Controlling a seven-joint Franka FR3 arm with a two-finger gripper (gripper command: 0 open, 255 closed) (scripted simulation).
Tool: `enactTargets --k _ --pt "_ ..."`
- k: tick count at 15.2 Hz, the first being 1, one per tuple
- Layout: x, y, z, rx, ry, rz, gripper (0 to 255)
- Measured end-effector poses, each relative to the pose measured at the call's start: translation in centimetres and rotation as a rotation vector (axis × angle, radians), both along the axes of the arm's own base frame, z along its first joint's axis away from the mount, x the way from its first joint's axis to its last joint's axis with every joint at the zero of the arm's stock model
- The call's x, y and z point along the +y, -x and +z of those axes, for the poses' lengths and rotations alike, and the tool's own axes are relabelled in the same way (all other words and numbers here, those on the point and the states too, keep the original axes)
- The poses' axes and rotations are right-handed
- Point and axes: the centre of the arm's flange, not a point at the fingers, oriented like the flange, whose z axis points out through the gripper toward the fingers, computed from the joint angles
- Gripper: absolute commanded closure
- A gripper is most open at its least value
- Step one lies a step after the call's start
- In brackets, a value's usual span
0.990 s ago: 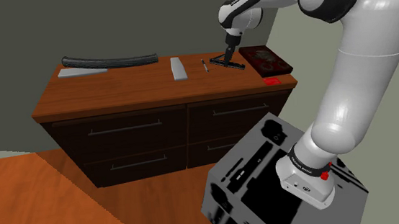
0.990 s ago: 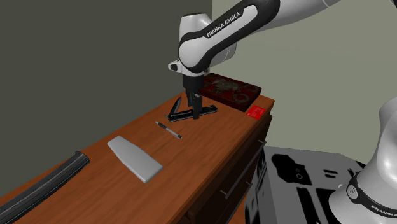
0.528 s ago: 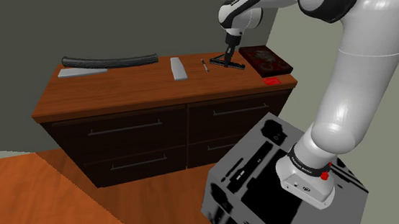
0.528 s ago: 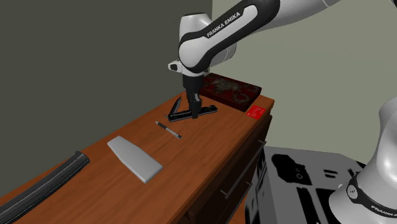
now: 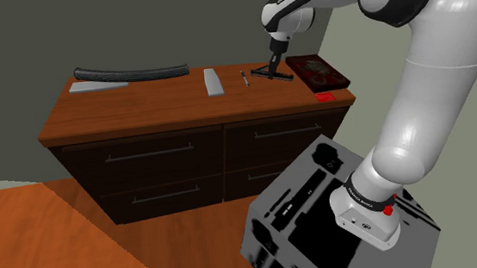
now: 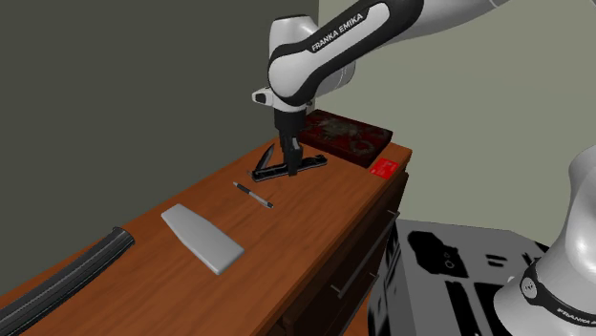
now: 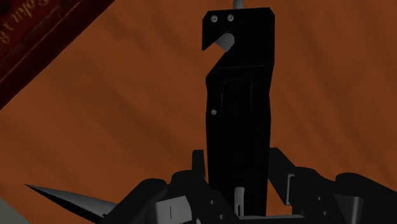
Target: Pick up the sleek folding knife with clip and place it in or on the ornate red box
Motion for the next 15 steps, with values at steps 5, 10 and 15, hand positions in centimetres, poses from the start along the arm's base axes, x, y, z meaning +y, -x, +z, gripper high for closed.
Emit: enactTargets --k 5,10,15 --pt "0.0 -0.2 2.5 0.000 0.000 0.000 255" --pt "0.0 0.0 5.1 0.000 0.000 0.000 255" --pt "0.0 0.0 7.8 0.000 0.000 0.000 255"
